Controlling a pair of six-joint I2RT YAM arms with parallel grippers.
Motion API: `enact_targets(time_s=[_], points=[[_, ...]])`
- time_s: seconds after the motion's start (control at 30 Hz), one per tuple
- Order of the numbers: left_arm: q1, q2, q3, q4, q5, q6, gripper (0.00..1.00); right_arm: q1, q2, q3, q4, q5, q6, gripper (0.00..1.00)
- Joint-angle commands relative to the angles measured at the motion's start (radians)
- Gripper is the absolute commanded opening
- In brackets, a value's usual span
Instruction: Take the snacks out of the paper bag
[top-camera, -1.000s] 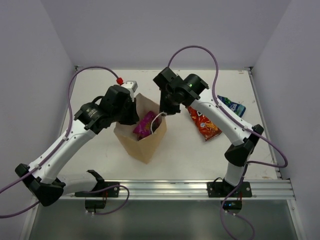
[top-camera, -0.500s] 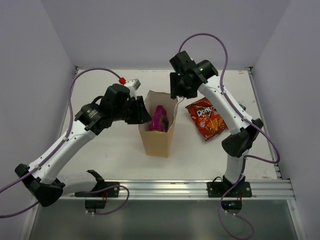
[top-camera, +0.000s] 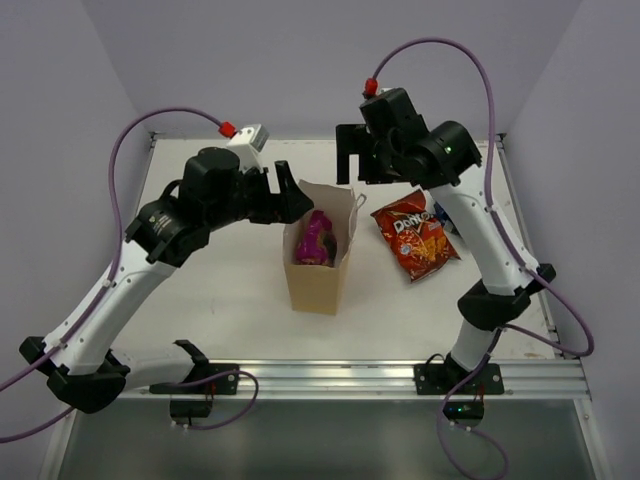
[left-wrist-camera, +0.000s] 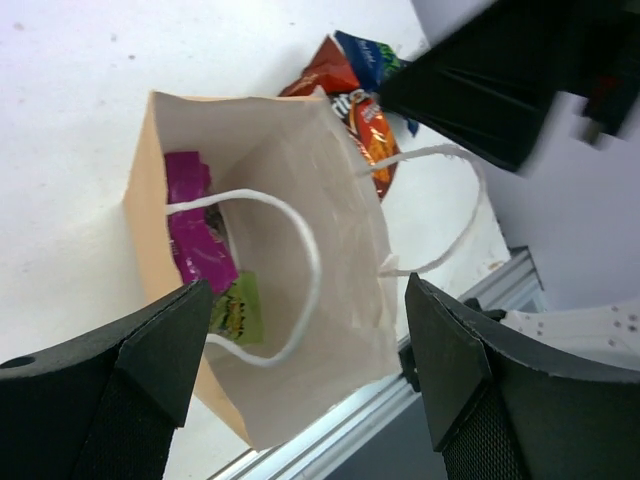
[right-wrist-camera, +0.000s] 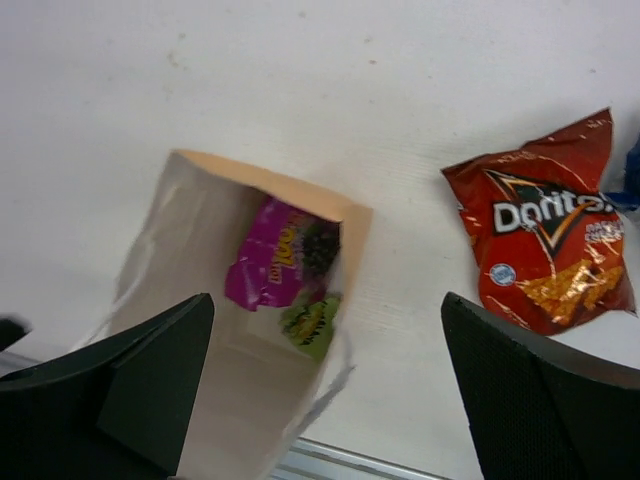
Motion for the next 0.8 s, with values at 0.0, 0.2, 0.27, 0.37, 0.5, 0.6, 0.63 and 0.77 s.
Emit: enact_targets(time_s=[0.0, 0.2, 0.27, 0.37, 0.5, 0.6, 0.63, 0.77], points=[[-0.002, 0.017, 0.028, -0.077, -0.102, 0.068, 0.85, 0.101, -0.108, 0.092, -0.042, 0.018, 0.040, 0.99], [-0.002, 0.017, -0.015, -0.094, -0.111, 0.094, 0.84, 0.207, -0.145, 0.095, 0.027, -0.092, 0.151, 0.99], [-0.002, 0.020, -0.018, -0.112, -0.128, 0.108, 0.82, 0.234, -0.143, 0.089, 0.047, -0.100, 0.169, 0.99], [-0.002, 0.019, -0.001, -0.146, -0.172, 0.120, 0.68, 0.256, -0.117, 0.092, 0.044, -0.087, 0.220, 0.91], [-0.002, 0.003, 0.005, -0.195, -0.235, 0.118, 0.31, 0.283, -0.096, 0.057, 0.072, -0.082, 0.267, 0.55], [-0.002, -0.023, -0.025, -0.198, -0.246, 0.112, 0.12, 0.299, -0.071, 0.046, 0.087, -0.077, 0.295, 0.24], [-0.002, -0.033, -0.035, -0.198, -0.237, 0.111, 0.10, 0.302, -0.064, 0.046, 0.084, -0.074, 0.306, 0.16], [-0.003, -0.050, -0.077, -0.191, -0.215, 0.102, 0.02, 0.303, -0.019, 0.020, 0.038, -0.062, 0.370, 0.00]])
